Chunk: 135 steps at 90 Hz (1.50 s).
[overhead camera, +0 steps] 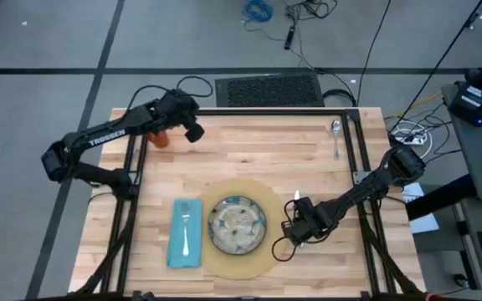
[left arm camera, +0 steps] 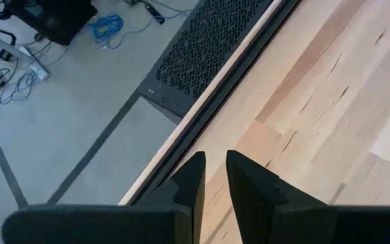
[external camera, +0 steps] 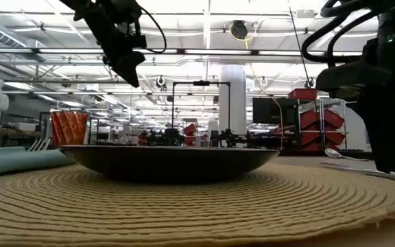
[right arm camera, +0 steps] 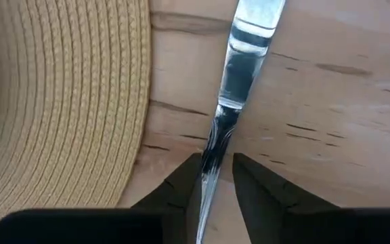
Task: Set table place
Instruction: Put the knife on the right side of the brown mat
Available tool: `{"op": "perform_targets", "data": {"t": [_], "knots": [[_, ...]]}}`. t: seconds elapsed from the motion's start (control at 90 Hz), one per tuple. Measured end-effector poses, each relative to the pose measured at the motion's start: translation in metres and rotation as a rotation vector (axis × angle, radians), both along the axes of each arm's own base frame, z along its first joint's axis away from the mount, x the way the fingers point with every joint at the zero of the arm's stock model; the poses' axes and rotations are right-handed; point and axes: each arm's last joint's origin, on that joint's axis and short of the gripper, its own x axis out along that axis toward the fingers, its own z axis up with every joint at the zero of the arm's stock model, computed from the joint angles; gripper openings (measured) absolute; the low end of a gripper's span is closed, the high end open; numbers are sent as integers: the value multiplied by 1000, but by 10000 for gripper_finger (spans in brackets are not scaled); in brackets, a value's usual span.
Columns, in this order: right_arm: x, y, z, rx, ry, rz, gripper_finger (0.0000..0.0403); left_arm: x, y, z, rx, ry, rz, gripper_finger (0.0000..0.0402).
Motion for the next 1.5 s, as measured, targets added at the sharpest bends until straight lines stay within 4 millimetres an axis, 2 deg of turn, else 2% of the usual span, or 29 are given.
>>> {"op": "perform_targets", "data": {"t": [0.222,0.811,1.167,1.5], "knots": [[0,-2,6,-31,-44,-5,75,0,0,0,0,0,0,50],[5,3,-15,-4,30,-54,74,0,0,0,0,1,0,50],[4,11,-15,40,-8,-129,36,0,0,0,-1,2,0,50],[6,20,-11,81,-26,-159,35,0,0,0,0,2,-1,50]]}}
